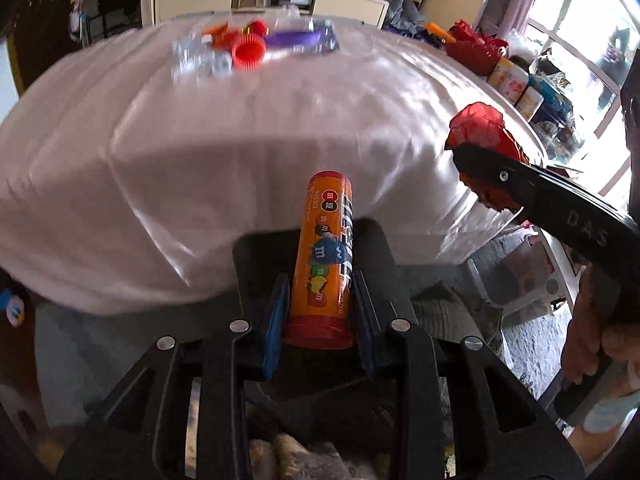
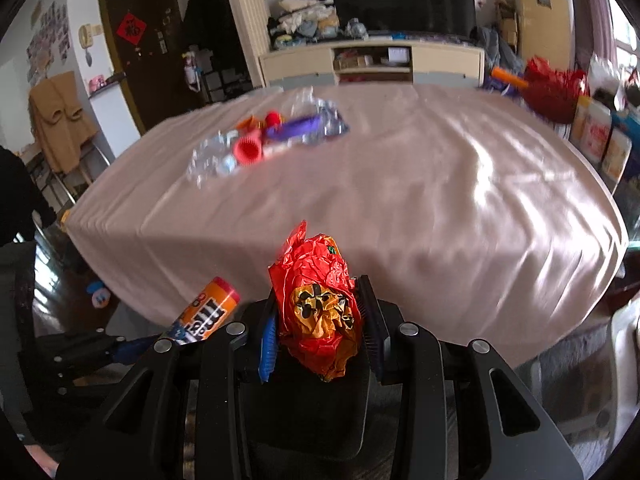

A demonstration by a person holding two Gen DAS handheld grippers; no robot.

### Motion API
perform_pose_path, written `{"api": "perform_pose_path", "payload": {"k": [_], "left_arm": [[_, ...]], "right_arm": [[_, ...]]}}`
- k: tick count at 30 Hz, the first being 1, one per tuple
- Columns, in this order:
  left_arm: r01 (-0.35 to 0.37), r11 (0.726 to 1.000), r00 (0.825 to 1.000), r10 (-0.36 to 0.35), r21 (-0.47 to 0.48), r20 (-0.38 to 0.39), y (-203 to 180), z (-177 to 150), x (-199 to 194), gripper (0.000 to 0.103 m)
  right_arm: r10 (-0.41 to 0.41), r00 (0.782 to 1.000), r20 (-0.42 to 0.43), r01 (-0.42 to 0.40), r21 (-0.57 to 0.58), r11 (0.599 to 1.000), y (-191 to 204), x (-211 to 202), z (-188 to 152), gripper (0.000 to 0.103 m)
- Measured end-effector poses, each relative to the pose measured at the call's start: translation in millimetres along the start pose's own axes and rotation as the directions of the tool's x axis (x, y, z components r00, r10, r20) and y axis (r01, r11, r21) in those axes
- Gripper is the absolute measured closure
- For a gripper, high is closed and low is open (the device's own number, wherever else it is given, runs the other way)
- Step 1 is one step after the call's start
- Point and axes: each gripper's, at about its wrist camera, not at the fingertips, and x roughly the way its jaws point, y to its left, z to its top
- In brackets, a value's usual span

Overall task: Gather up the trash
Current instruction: 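Lower both tools into the dark bin and open them to drop the items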

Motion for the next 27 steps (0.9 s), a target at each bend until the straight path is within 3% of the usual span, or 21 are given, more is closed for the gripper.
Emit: {"api": "perform_pose_path", "payload": {"k": [7, 14, 27], "left_arm": [[0.014, 1.0, 0.997, -0.014, 0.006, -0.073, -3.3, -19.9, 30.4, 0.074], [0.034, 0.999, 0.987, -0.037, -0.023, -0.157, 11.3, -33.7, 62.3, 0.074], [0.021, 0.999, 0.977, -0.028, -0.035, -0.212, 17.3, -35.6, 77.2, 0.073]], "right_arm": [[0.006, 0.994, -0.113, -0.003, 0.029, 1.0, -2.8, 35.8, -31.9, 0.066], [0.025, 0.972, -0.234, -0.002, 0.096, 0.995, -9.3, 77.4, -56.9, 0.066], [0.019, 0.959, -0.283, 0.012, 0.107, 0.994, -14.7, 95.2, -58.2, 0.059]]}}
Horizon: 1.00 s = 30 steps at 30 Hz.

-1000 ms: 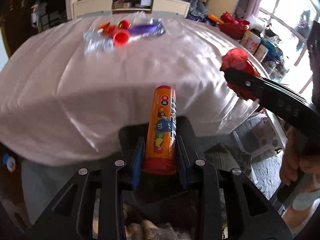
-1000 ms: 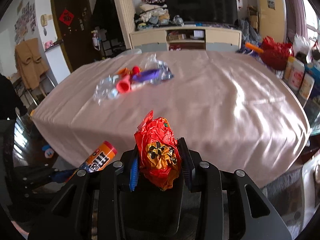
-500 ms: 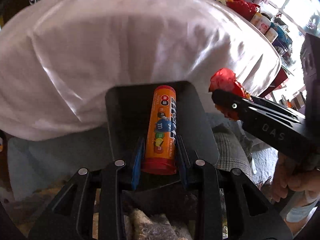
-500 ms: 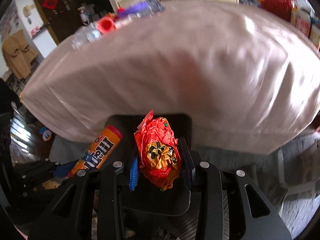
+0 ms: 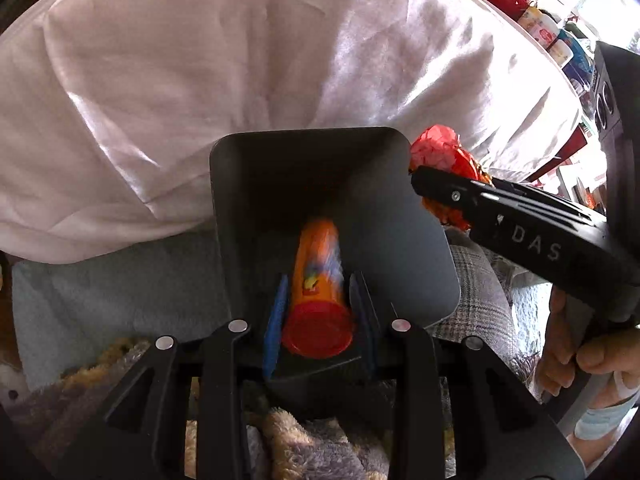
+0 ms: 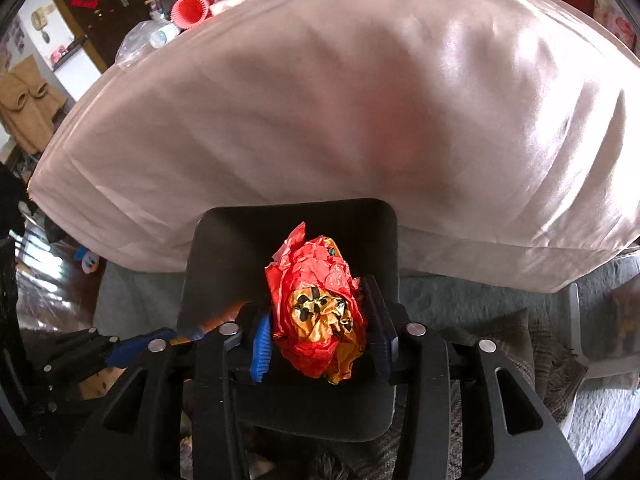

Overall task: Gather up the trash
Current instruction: 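Lower both tools into the dark bin and open them to drop the items, then raise both tools back over the table toward the remaining trash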

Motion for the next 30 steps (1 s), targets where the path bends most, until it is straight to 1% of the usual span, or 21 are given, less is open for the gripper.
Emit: {"api": "perform_pose_path", "payload": {"k": [1, 4, 9, 10, 11, 12, 13, 14, 15, 16, 18, 20, 21, 24, 26, 30], "left_arm": [[0.0, 1.0, 1.0, 0.0, -0.004, -0.001, 0.7, 0.4, -0.2, 0.072], [-0.009, 1.0, 1.0, 0.009, -0.008, 0.003, 2.8, 1.9, 1.0, 0.068], [-0.03, 1.0, 0.999, 0.03, -0.006, 0.02, 3.4, 0.1, -2.1, 0.062], [-0.034, 0.999, 0.999, 0.034, -0.006, 0.025, 3.8, -0.3, -3.5, 0.061], [-0.037, 0.999, 0.999, 0.037, -0.006, 0.033, 3.4, -0.7, -6.5, 0.059], [-0.036, 0.999, 0.998, 0.036, -0.009, 0.041, 3.3, -0.7, -9.9, 0.053], [-0.028, 0.999, 0.998, 0.029, -0.015, 0.05, 5.3, -1.1, -13.7, 0.049], [-0.009, 1.0, 0.998, 0.011, -0.028, 0.064, 6.7, -0.6, -20.4, 0.04], [0.011, 0.999, 0.997, -0.007, -0.04, 0.08, 7.6, -0.4, -27.5, 0.033], [0.051, 0.997, 0.993, -0.045, -0.053, 0.113, 8.6, 0.1, -41.0, 0.03], [0.089, 0.994, 0.983, -0.078, -0.058, 0.165, 9.6, 2.7, -60.1, 0.018], [0.083, 0.995, 0.974, -0.069, -0.059, 0.216, 11.3, 4.2, -78.8, 0.011], [0.066, 0.996, 0.967, -0.049, -0.061, 0.249, 13.6, 6.0, -90.7, 0.008], [0.018, 0.997, 0.951, 0.006, -0.075, 0.308, 21.9, 15.3, -115.6, 0.008], [-0.005, 0.996, 0.944, 0.033, -0.086, 0.329, 30.2, 24.2, -128.5, 0.008], [-0.092, 0.992, 0.928, 0.116, -0.084, 0.354, 45.3, 48.8, -146.7, 0.008]], "right_arm": [[-0.001, 1.0, 0.003, 0.001, 0.003, 1.0, -1.4, -0.6, 0.8, 0.057], [-0.012, 1.0, 0.017, 0.011, 0.006, 1.0, -2.3, -3.7, 2.4, 0.046], [-0.024, 0.999, 0.045, 0.023, 0.014, 1.0, -5.5, -13.2, 3.5, 0.044], [-0.026, 0.998, 0.051, 0.025, 0.017, 1.0, -6.2, -15.8, 4.7, 0.043], [-0.028, 0.998, 0.058, 0.027, 0.018, 0.999, -7.6, -18.5, 5.4, 0.039], [-0.033, 0.997, 0.07, 0.032, 0.02, 0.999, -8.2, -22.6, 6.1, 0.037], [-0.036, 0.996, 0.081, 0.035, 0.022, 0.999, -8.7, -27.1, 7.9, 0.03], [-0.039, 0.995, 0.094, 0.037, 0.026, 0.999, -10.9, -32.4, 10.3, 0.02], [-0.041, 0.993, 0.113, 0.038, 0.031, 0.999, -10.8, -38.2, 13.1, 0.014], [-0.04, 0.991, 0.128, 0.036, 0.032, 0.999, -10.4, -43.3, 16.0, 0.007], [-0.034, 0.987, 0.157, 0.031, 0.024, 0.999, -10.4, -55.0, 21.9, 0.007], [-0.032, 0.984, 0.177, 0.031, 0.01, 0.999, -9.7, -64.1, 28.3, 0.006], [-0.035, 0.98, 0.196, 0.035, 0.001, 0.999, -8.4, -71.0, 33.2, 0.006], [-0.048, 0.964, 0.261, 0.055, -0.021, 0.998, -6.0, -91.1, 48.8, 0.003], [-0.052, 0.955, 0.292, 0.064, -0.032, 0.997, -2.7, -101.4, 57.4, 0.003], [-0.066, 0.937, 0.343, 0.089, -0.052, 0.995, 3.6, -118.0, 81.2, 0.003]]}}
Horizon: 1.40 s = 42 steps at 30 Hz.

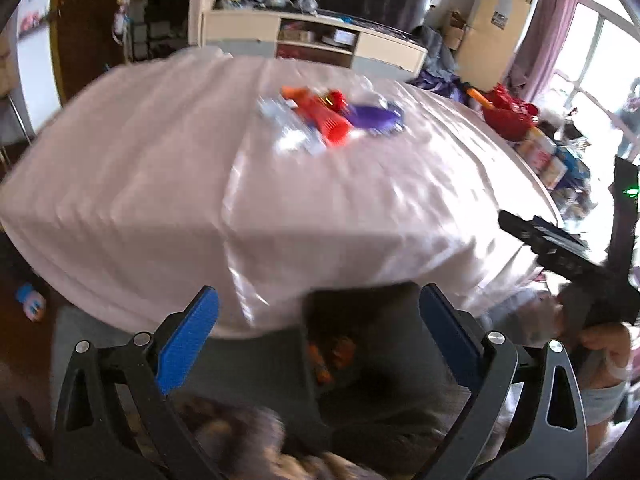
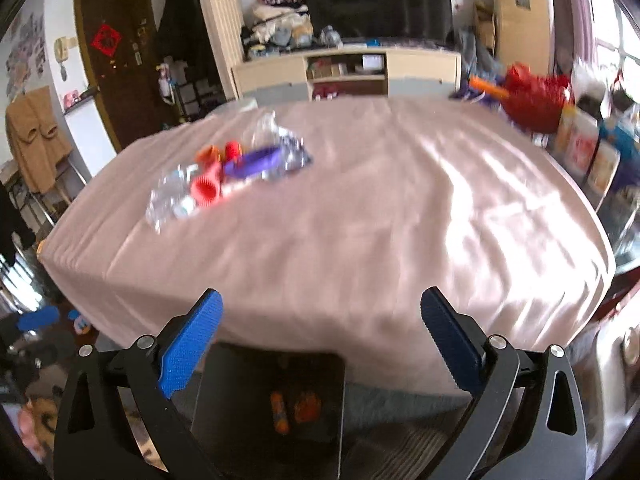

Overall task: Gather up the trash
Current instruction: 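Raise both tools back over the table toward the remaining trash, then grasp the purple funnel with the right tool while the left tool grasps the clear plastic wrapper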

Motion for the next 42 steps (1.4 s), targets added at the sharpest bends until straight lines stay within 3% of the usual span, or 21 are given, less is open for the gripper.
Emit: {"api": "perform_pose_path", "payload": {"k": [11, 19, 22, 26, 28, 40, 42], "left_arm": [[-0.109, 0.992, 0.993, 0.106, 0.067, 0.048, 27.1, 72.2, 28.0, 0.008], [-0.096, 0.99, 0.995, 0.093, 0.105, 0.034, 32.0, 96.7, 60.8, 0.009], [-0.086, 0.99, 0.996, 0.083, 0.114, 0.034, 32.7, 104.6, 69.7, 0.014], [-0.066, 0.989, 0.998, 0.062, 0.132, 0.03, 30.1, 113.9, 81.6, 0.023], [-0.053, 0.989, 0.998, 0.05, 0.138, 0.026, 28.2, 118.2, 86.4, 0.027], [0.0, 0.991, 0.999, 0.005, 0.134, -0.036, 27.4, 131.5, 122.0, 0.051], [0.016, 0.99, 0.999, -0.009, 0.137, -0.048, 26.2, 131.6, 125.9, 0.061]], "right_arm": [[0.004, 1.0, 0.03, -0.001, -0.073, 0.997, 26.6, 29.4, 44.9, 0.003], [0.016, 1.0, 0.0, -0.016, -0.052, 0.999, 35.4, 84.9, 76.8, 0.004], [0.034, 0.999, 0.002, -0.034, -0.055, 0.998, 41.6, 99.8, 86.2, 0.007], [0.074, 0.997, 0.004, -0.073, -0.068, 0.995, 52.3, 110.9, 99.4, 0.031], [0.087, 0.996, 0.003, -0.087, -0.075, 0.993, 58.0, 115.0, 105.6, 0.038], [0.084, 0.994, -0.069, -0.086, -0.02, 0.996, 51.4, 144.3, 105.2, 0.042], [0.096, 0.993, -0.076, -0.097, -0.016, 0.995, 51.4, 146.6, 103.9, 0.043]]}}
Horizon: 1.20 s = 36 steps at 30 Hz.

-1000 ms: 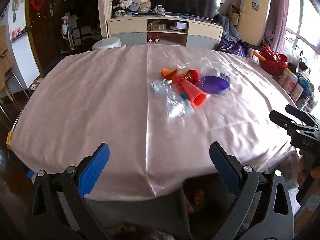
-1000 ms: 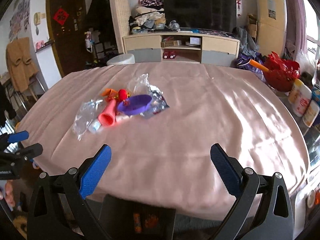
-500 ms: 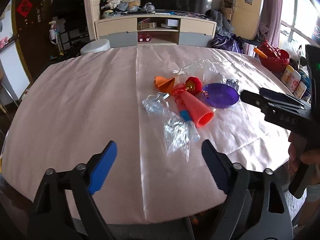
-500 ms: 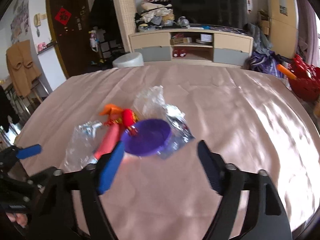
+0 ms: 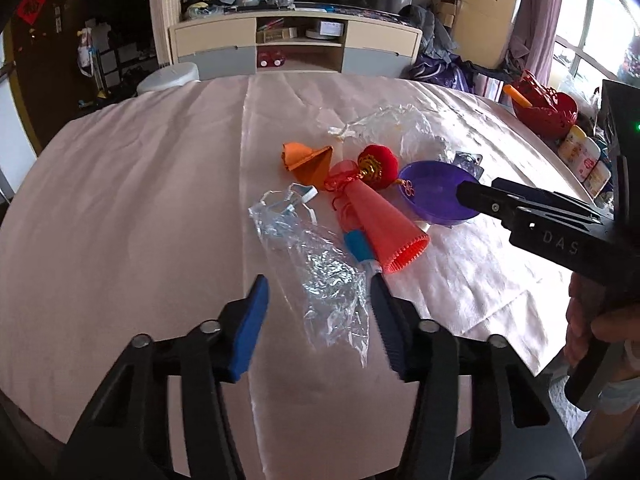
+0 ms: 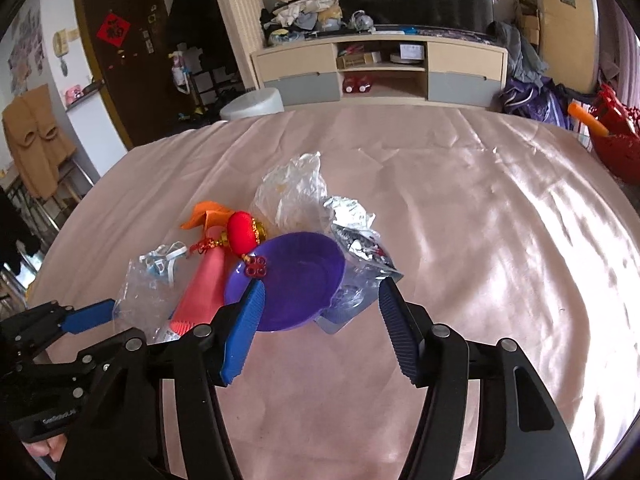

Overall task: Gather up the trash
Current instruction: 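Grasp the purple funnel with the right tool while the left tool grasps the clear plastic wrapper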

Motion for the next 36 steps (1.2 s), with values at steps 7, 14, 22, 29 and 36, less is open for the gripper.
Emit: {"api": "perform_pose_path", "payload": {"k": [7, 14, 22, 29, 36], "left_arm": [[0.021, 1.0, 1.0, -0.021, 0.018, -0.002, -4.1, -1.8, 0.6, 0.078], [0.014, 0.999, 1.0, -0.014, 0.029, 0.007, -4.3, -4.0, -2.0, 0.08], [0.016, 0.999, 1.0, -0.017, 0.043, 0.017, -3.4, -4.2, -4.7, 0.086], [0.021, 0.999, 0.999, -0.022, 0.038, 0.048, -0.4, -5.0, -16.4, 0.094], [0.012, 0.999, 0.993, -0.016, 0.035, 0.117, -4.3, -7.3, -54.3, 0.095]], "right_arm": [[0.041, 0.999, -0.019, -0.041, -0.013, 0.999, 4.9, 7.2, -4.0, 0.065], [0.045, 0.997, -0.065, -0.043, 0.028, 0.999, -4.3, 12.6, -14.1, 0.063], [0.061, 0.997, -0.056, -0.062, -0.013, 0.998, 3.6, 14.3, -15.7, 0.092], [0.033, 0.999, 0.016, -0.032, -0.06, 0.998, 9.4, -8.3, -14.1, 0.099], [0.012, 0.998, 0.069, -0.007, -0.075, 0.997, 8.1, -43.0, -15.1, 0.099]]}}
